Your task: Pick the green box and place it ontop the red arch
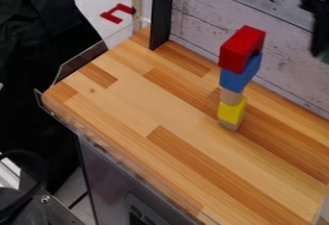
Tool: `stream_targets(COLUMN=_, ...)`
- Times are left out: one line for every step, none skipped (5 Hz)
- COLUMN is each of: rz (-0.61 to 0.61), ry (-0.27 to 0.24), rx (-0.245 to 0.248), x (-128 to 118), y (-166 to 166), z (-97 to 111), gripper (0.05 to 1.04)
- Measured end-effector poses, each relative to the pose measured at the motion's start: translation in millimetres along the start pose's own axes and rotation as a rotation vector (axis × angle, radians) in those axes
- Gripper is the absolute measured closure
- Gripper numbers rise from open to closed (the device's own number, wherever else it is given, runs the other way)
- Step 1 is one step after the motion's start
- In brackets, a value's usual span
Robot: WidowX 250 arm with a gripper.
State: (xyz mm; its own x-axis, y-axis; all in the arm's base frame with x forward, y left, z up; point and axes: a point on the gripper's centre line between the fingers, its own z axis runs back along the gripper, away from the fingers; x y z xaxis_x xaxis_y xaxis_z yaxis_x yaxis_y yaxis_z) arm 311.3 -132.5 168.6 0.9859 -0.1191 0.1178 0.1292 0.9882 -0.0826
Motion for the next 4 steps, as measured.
stream_targets(rz=0.062, ry=-0.011, rx=0.004, x=-5, y=33, z=9, gripper=0.559)
stream_targets(rz=0.098, ry=-0.029, rx=0.009, x=-12, y=55, z=22, gripper=0.559)
stream_targets(rz=0.143, ry=-0.037, rx=0.002, x=-20, y=77, z=29, gripper=0.559)
stream_targets(rz=0.146, ry=-0.028, rx=-0.005, x=-23, y=90, z=31, gripper=0.559)
